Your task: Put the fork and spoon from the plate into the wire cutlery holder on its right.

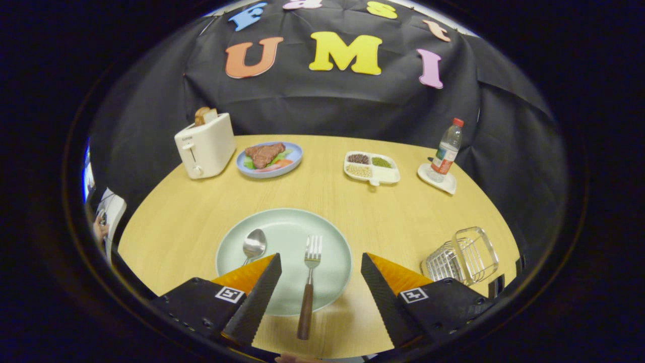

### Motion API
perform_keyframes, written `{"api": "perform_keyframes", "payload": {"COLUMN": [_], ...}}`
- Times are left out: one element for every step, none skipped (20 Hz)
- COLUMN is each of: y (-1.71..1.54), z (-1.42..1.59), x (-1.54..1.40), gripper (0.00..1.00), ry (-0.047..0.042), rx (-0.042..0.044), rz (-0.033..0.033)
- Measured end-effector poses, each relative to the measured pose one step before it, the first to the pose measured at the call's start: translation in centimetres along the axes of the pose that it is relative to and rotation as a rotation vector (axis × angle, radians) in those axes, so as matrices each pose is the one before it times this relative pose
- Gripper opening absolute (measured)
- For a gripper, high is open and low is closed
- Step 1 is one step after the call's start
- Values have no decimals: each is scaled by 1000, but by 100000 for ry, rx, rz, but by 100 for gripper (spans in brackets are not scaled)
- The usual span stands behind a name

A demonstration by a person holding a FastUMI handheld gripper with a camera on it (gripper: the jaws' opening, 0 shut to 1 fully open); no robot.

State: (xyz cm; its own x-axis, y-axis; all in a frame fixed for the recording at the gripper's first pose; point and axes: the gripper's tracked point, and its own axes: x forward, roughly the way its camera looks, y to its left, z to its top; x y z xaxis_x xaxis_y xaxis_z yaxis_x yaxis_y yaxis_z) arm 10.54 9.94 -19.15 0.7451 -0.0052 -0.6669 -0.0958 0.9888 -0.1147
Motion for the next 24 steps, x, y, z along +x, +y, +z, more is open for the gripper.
{"api": "perform_keyframes", "payload": {"y": [593,181,365,171,67,44,150,-13,16,-27,101,-105,76,162,-110,217,289,288,44,269,23,-100,-4,-66], "z": [-526,-389,-301,-434,-293,-264,-320,-459,-315,-179,-256,-595,-342,141,-8,-227,237,-158,47,131,-18,17,-150,-53], "x": [660,550,416,366,379,307,511,412,270,325,331,316,146,12,120,-222,454,-105,-61,144,-221,169,-375,98], "gripper": [96,96,95,94,94,94,94,92,87,80,72,65,59,55,51,47,43,28,24,16,9,4,1,1], "ry": [3500,3747,3091,2677,2635,2423,2470,2815,2345,1709,1766,2149,2222,-367,411,224,1153,464,138,-464,614,-328,387,-282], "rx": [-1416,-787,-389,42,-5,223,504,813,1356,719,464,78,446,766,339,378,826,99,-722,-162,-226,189,-496,-125], "rz": [762,-135,537,219,-99,179,500,-14,42,-105,392,-333,724,543,-327,549,1207,1258,-213,528,-336,-1033,-358,-514]}}
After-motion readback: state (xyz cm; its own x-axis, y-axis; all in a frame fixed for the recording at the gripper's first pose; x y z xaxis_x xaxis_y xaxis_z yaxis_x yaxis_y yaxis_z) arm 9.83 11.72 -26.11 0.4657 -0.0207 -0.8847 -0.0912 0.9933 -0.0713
